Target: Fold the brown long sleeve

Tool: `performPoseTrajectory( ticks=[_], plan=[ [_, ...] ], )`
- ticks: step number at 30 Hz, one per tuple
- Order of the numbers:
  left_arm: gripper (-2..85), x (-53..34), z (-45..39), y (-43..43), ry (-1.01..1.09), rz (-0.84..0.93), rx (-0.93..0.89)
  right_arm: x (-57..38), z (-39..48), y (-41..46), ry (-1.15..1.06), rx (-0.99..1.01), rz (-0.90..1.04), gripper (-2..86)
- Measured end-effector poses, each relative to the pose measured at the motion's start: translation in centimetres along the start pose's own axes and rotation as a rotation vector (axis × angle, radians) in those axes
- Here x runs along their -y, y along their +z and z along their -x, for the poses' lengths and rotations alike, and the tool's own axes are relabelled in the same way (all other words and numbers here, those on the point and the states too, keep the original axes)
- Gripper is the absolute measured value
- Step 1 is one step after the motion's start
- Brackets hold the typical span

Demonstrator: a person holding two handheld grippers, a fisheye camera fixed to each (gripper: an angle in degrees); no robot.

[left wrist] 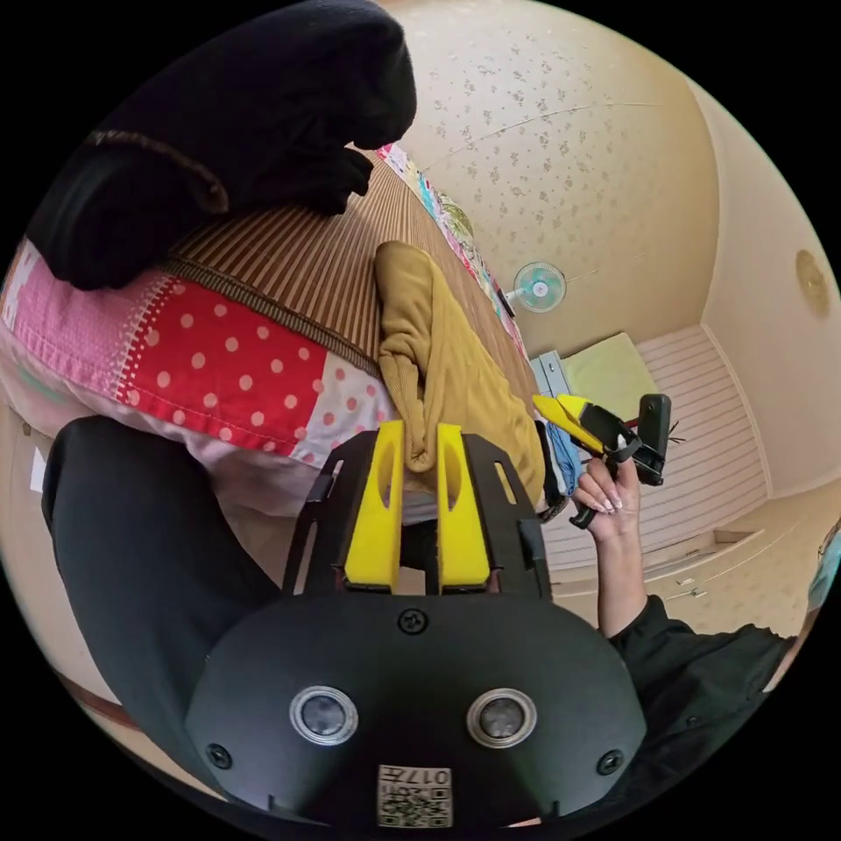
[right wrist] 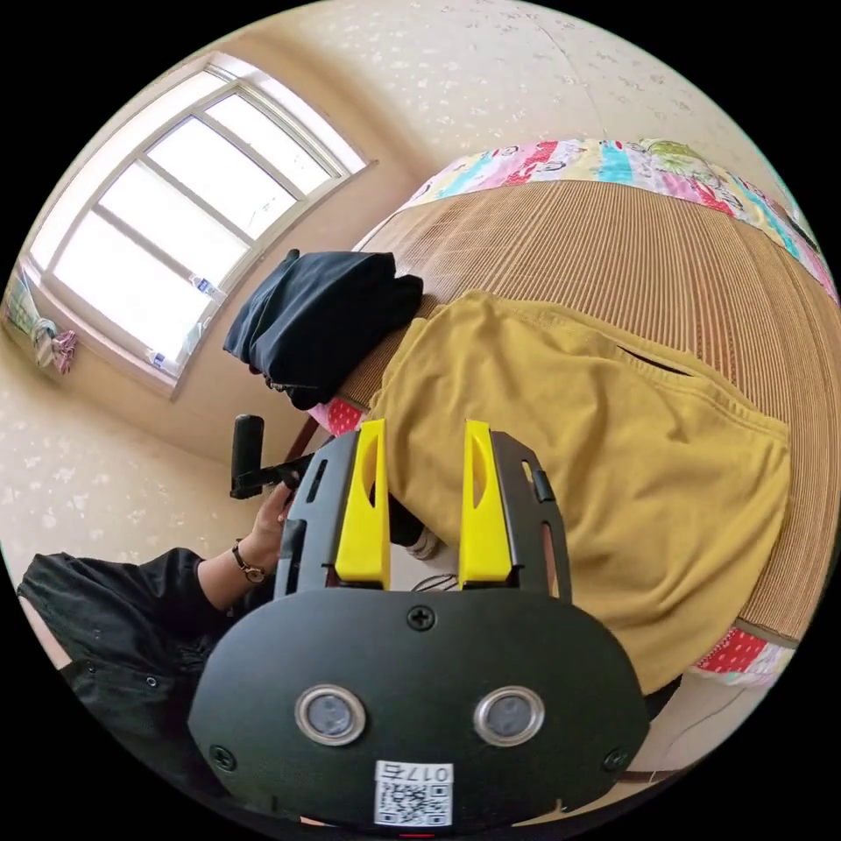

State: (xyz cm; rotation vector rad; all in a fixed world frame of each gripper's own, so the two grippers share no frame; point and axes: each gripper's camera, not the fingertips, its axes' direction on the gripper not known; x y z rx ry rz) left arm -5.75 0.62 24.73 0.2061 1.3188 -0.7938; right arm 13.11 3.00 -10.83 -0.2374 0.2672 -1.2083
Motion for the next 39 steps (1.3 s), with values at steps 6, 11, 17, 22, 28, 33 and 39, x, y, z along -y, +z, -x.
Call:
performPoseTrajectory(
  ticks=[6, 11, 17, 22, 28, 33, 39],
  plan=[
    [5.1, -2.0, -4.4, -1.5, 0.138, -0.053, -0.006, 8.9, 6.1, 7.8, -0.039, -0.045, 0.259, 20.1],
    [5.1, -2.8, -8.1, -1.1, 0.286, -0.048, 0.082, 13.3, 9.9, 14.4, -0.076, -0.338, 0.491, 20.3],
    [5.5, -3.5, -8.4, -1.7, 0.322, -0.014, 0.091, 12.2, 12.4, 17.0, -0.269, -0.579, 0.663, 12.9],
    [6.4, -4.3, -5.9, -5.7, 0.321, -0.052, -0.075, 11.4, 5.6, 3.6, -0.222, -0.154, 0.422, 8.3],
    [11.3, -4.5, -2.0, -6.3, 0.266, -0.004, -0.140, -1.6, -12.1, -17.9, -0.114, 0.378, -0.153, 7.3],
    [13.1, -3.8, -0.5, -0.6, 0.231, 0.130, -0.258, -18.6, -24.5, -27.9, 0.039, 0.374, -0.532, 7.3],
    [14.0, -3.9, -0.4, 10.1, 0.170, 0.345, -0.254, -30.2, -34.9, -29.2, 0.413, 0.301, -0.590, 7.6]
  ],
)
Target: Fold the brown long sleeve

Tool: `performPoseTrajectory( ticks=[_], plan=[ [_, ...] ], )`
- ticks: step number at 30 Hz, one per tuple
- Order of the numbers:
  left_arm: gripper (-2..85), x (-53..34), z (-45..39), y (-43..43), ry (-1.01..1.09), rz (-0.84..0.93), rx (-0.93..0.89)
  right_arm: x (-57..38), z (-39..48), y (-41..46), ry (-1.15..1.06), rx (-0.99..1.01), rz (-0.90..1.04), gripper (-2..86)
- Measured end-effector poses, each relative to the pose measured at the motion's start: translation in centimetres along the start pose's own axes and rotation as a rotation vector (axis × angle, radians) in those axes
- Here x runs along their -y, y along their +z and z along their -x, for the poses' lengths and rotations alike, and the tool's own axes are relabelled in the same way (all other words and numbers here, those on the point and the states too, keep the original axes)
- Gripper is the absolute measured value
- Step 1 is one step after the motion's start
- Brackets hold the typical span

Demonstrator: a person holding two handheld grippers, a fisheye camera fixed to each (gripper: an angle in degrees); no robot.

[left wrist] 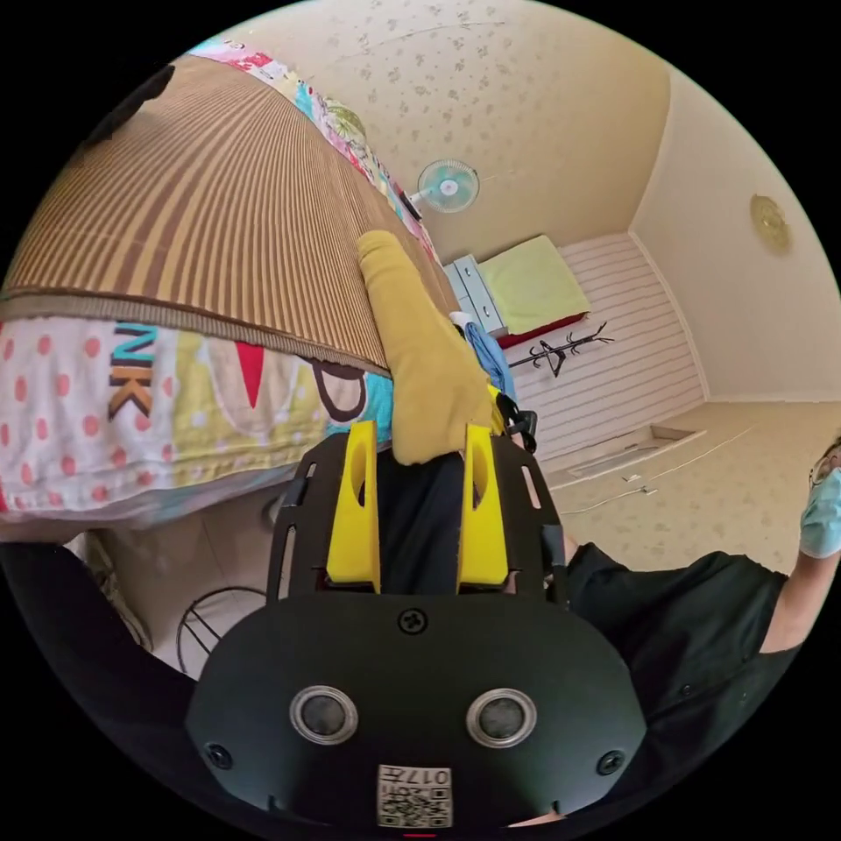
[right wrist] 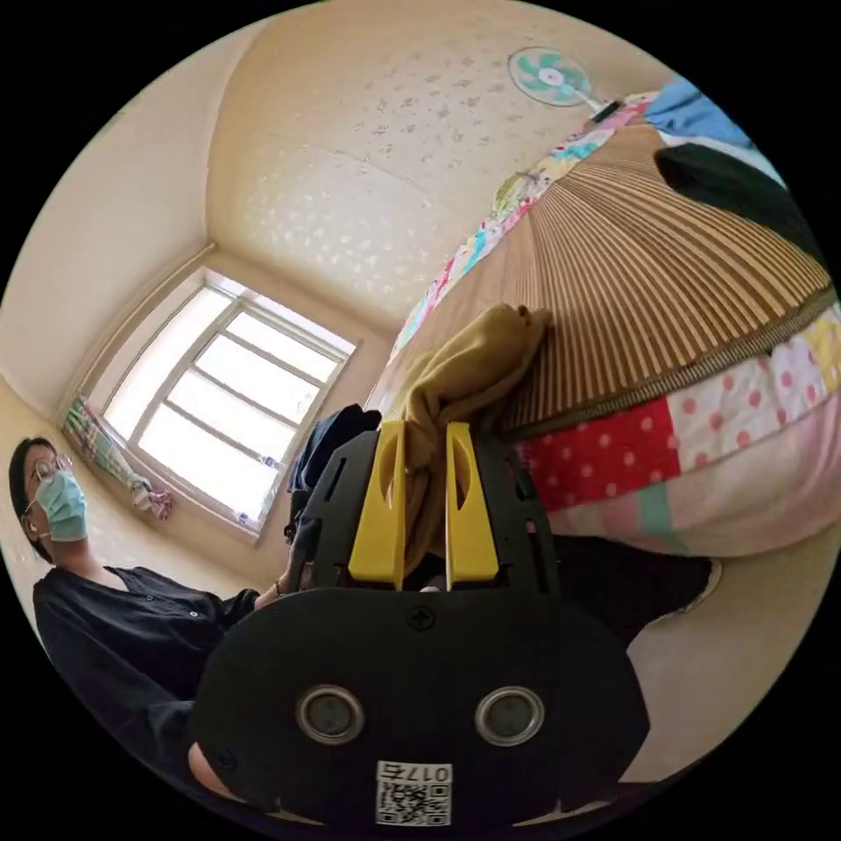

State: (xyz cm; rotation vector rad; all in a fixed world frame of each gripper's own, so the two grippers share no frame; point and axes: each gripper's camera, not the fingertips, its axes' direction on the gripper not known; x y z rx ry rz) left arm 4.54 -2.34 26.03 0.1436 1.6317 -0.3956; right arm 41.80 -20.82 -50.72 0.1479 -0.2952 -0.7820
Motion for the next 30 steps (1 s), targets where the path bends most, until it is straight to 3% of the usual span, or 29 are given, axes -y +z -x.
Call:
performPoseTrajectory(
  ticks=[7, 14, 17, 21, 30],
  plan=[
    [16.6, 2.8, 2.5, 5.7, -0.012, 0.133, -0.048, -0.2, -1.2, -6.7, 0.097, 0.032, -0.128, 11.7],
    [7.4, 5.0, 3.0, 5.9, -0.022, 0.171, -0.148, -3.5, 4.0, -9.9, 0.081, 0.274, -0.061, 18.6],
    [6.7, 5.6, 2.3, 4.3, -0.068, 0.139, -0.248, -5.3, 4.9, -8.0, 0.225, 0.407, 0.030, 19.3],
    [6.6, 5.9, 1.7, 2.8, -0.205, 0.077, -0.404, -6.5, 4.9, -3.8, 0.413, 0.387, 0.177, 23.7],
    [6.6, 6.5, -1.6, 0.4, -0.247, 0.027, -0.445, -3.9, -0.2, -5.4, 0.635, 0.554, -0.239, 22.8]
  ],
)
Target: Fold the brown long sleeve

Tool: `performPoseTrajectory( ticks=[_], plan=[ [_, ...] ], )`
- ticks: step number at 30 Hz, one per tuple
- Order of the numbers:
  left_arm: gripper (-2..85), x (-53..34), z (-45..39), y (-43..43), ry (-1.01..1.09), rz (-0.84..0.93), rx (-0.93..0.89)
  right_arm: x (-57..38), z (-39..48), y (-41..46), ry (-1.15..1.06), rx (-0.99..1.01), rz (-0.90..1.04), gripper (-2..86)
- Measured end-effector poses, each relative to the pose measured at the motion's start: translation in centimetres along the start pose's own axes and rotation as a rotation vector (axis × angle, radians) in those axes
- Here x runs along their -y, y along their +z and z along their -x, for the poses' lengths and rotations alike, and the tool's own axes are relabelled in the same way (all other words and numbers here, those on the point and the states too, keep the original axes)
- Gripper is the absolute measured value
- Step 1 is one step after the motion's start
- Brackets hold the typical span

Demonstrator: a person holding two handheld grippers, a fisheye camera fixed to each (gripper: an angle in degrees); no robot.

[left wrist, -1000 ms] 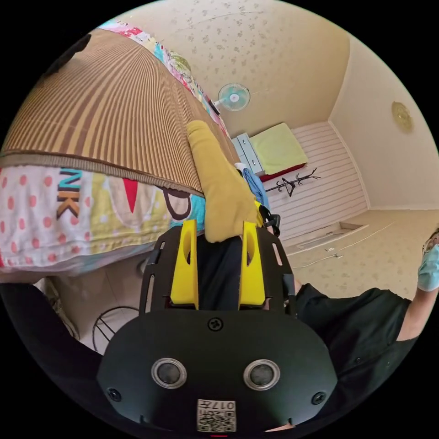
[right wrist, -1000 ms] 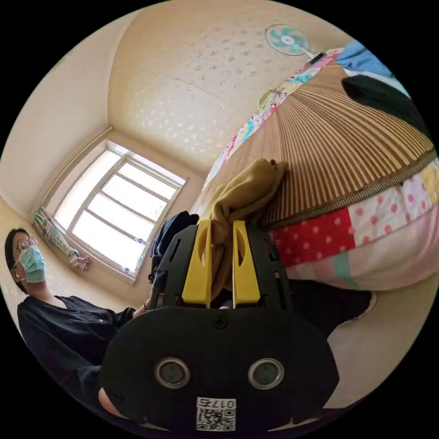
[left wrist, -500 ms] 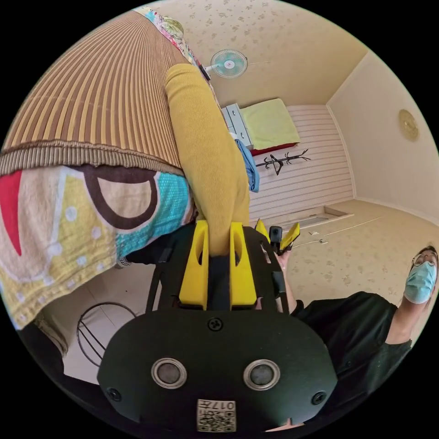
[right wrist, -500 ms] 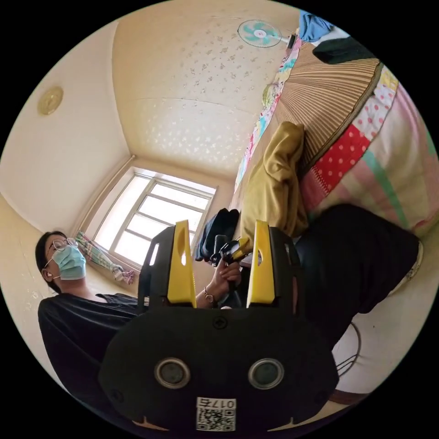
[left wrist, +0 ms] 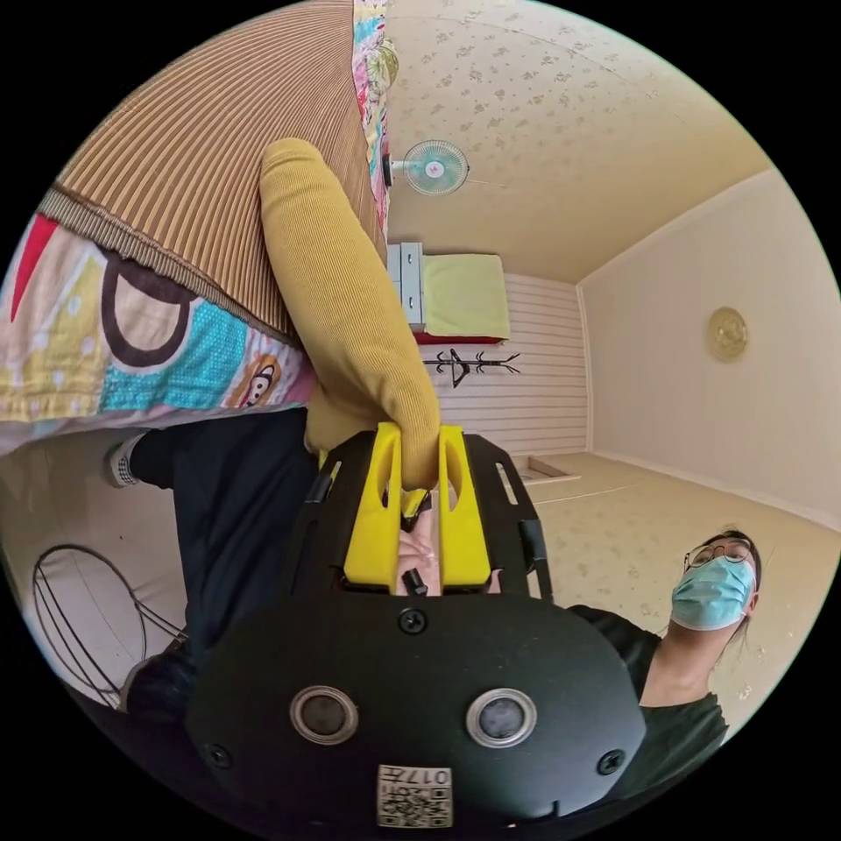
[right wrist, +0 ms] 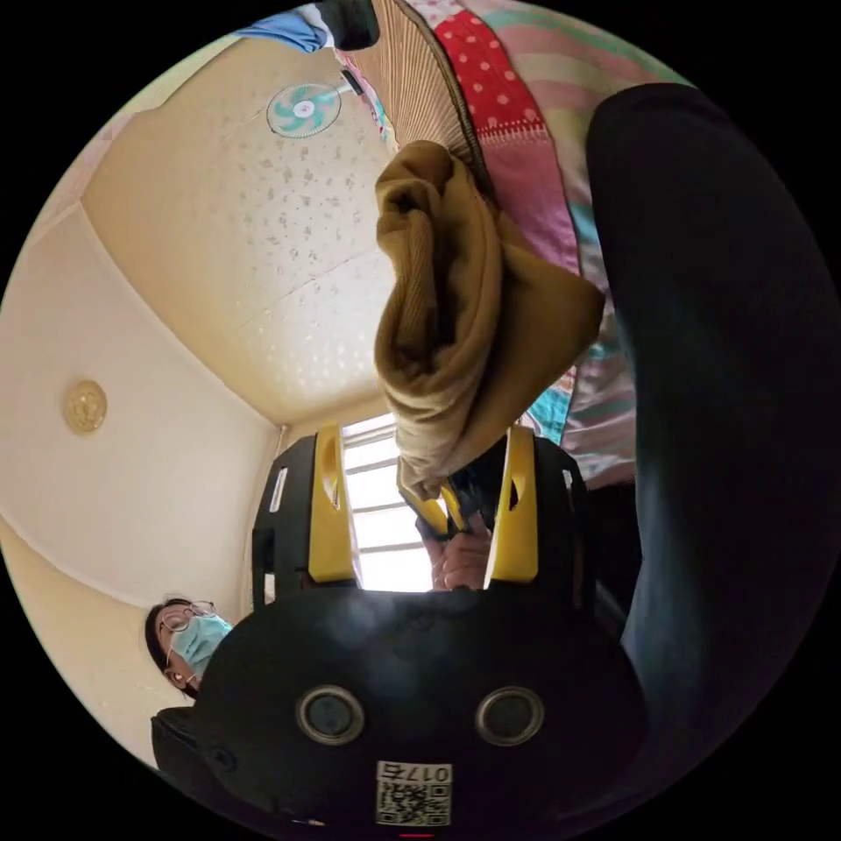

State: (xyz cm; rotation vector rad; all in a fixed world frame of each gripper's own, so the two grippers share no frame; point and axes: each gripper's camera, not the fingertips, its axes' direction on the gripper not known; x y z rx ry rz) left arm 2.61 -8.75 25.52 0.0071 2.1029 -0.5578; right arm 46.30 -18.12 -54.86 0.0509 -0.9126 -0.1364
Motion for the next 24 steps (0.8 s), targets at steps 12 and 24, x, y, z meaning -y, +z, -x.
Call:
performPoseTrajectory(
  ticks=[12, 24],
  plan=[
    [6.5, -1.6, -7.6, -0.8, 0.130, -0.028, -0.031, -4.8, 8.7, -0.3, -0.362, -0.215, 0.137, 5.9],
    [6.4, -0.3, -21.4, -9.4, 0.162, -0.170, 0.086, -12.6, 14.4, 22.9, -0.553, -0.494, 0.573, 3.7]
  ],
)
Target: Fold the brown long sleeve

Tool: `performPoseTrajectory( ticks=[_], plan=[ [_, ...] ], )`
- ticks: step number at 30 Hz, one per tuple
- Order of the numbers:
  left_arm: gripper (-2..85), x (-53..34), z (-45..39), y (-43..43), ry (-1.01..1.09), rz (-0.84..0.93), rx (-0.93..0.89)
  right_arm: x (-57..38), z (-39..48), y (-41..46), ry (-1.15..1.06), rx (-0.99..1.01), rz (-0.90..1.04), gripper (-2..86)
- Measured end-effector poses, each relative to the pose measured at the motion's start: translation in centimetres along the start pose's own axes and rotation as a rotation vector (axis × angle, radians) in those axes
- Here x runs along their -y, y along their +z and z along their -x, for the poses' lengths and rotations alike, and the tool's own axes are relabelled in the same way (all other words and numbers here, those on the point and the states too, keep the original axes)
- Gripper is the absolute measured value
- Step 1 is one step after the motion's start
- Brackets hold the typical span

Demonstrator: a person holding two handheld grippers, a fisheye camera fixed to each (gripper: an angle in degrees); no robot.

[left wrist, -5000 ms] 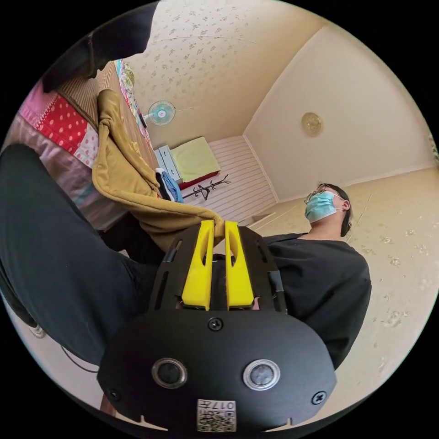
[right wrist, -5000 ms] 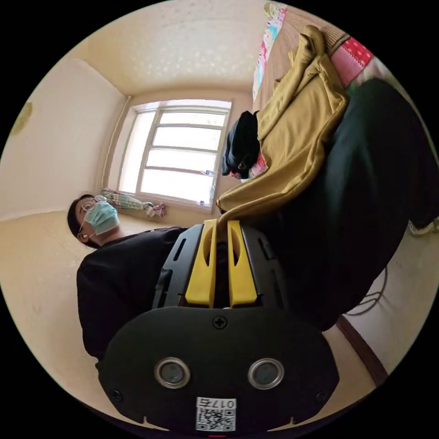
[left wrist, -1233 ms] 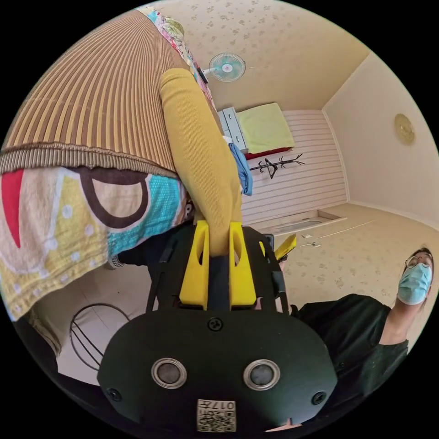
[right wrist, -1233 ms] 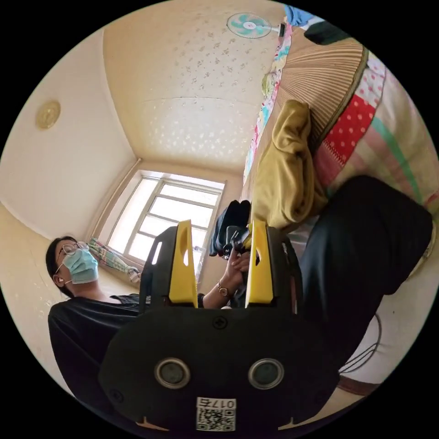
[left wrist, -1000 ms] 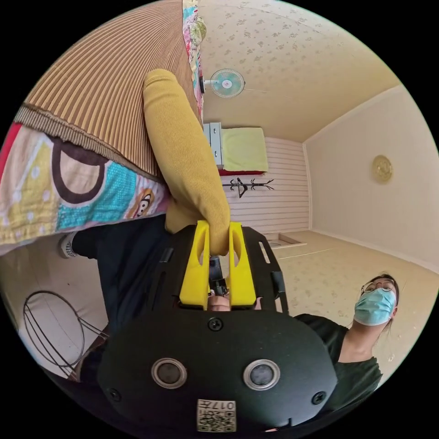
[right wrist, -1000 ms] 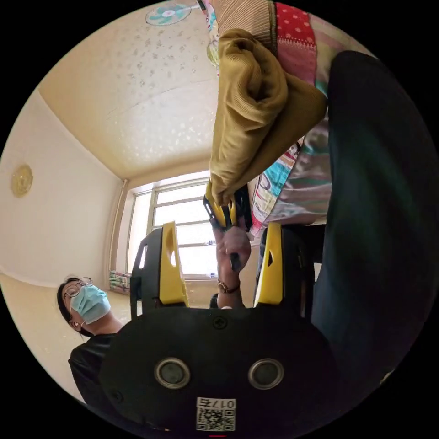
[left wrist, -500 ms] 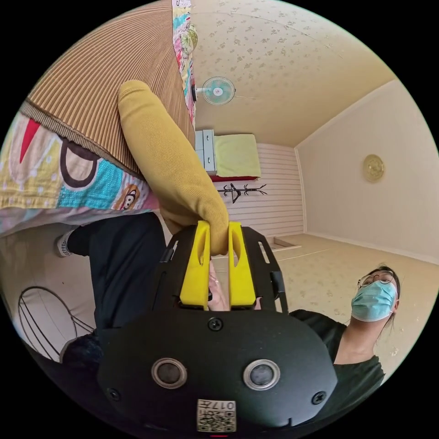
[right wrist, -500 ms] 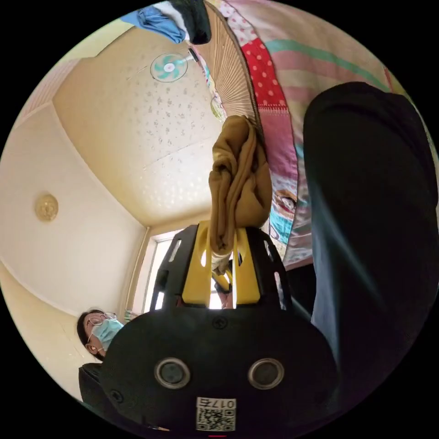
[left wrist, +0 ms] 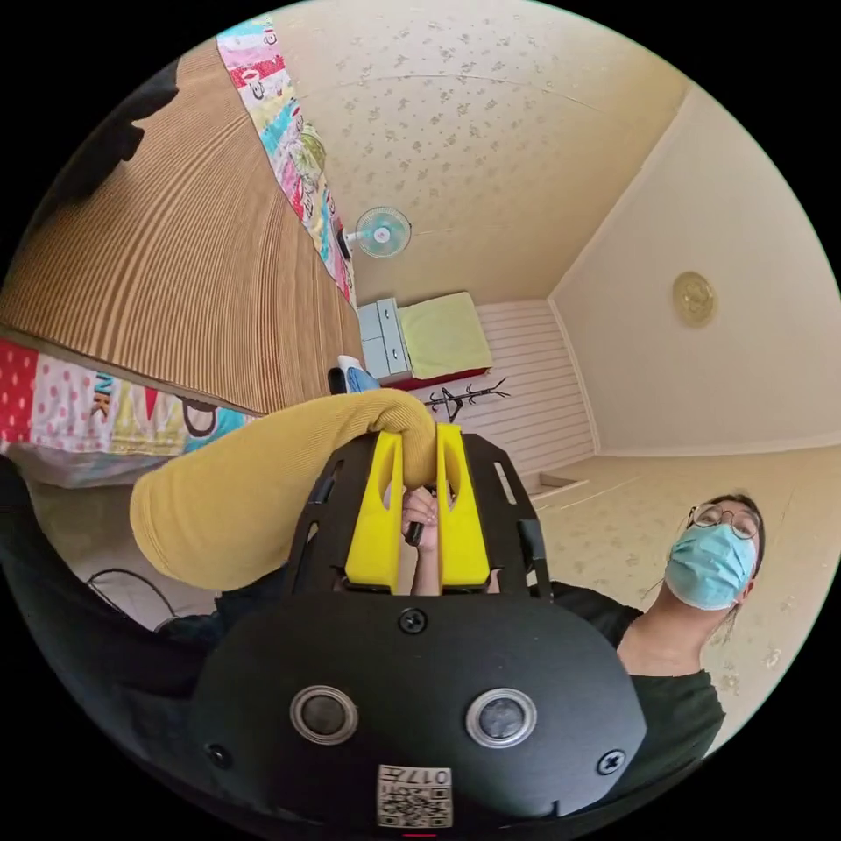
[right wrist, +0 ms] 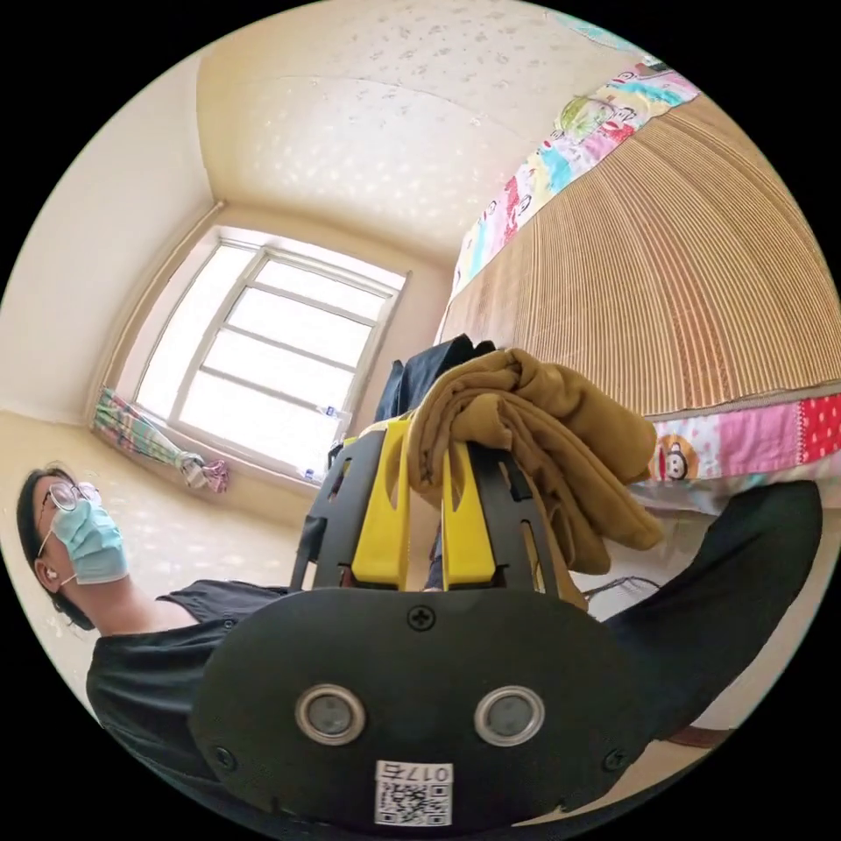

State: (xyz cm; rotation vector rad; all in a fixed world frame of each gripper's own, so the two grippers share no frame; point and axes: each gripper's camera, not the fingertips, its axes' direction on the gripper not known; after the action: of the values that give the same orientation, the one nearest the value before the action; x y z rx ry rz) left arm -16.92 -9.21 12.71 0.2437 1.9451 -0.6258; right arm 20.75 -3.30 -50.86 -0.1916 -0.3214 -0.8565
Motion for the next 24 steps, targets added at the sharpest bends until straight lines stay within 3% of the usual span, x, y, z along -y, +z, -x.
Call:
performPoseTrajectory(
  ticks=[4, 9, 12, 16, 18, 21, 24],
  plan=[
    [6.4, 7.1, -5.9, -7.3, 0.078, -0.098, -0.030, 6.0, 6.1, 8.9, -0.146, 0.094, 0.048, 3.5],
    [6.5, 13.5, -20.2, -15.0, 0.408, -0.131, 0.134, 7.7, 22.2, 21.1, -0.586, 0.013, -0.047, 4.7],
    [6.6, 14.1, -22.8, -19.6, 0.413, -0.224, 0.259, 6.1, 24.0, 29.9, -0.618, 0.035, -0.038, 5.3],
    [8.6, 11.5, -16.0, -24.3, 0.170, -0.398, 0.494, 3.9, 18.9, 42.6, -0.479, -0.016, 0.070, 6.1],
    [10.3, 8.7, -10.8, -25.3, 0.017, -0.463, 0.575, 1.0, 14.0, 50.2, -0.440, -0.164, 0.228, 6.3],
    [11.0, 1.0, -3.5, -23.9, -0.130, -0.517, 0.698, -4.8, 9.0, 53.9, -0.480, -0.176, 0.440, 4.0],
    [9.8, -9.1, 1.0, -19.8, -0.187, -0.589, 0.788, -8.6, 5.1, 51.5, -0.488, -0.189, 0.509, 1.8]
  ],
)
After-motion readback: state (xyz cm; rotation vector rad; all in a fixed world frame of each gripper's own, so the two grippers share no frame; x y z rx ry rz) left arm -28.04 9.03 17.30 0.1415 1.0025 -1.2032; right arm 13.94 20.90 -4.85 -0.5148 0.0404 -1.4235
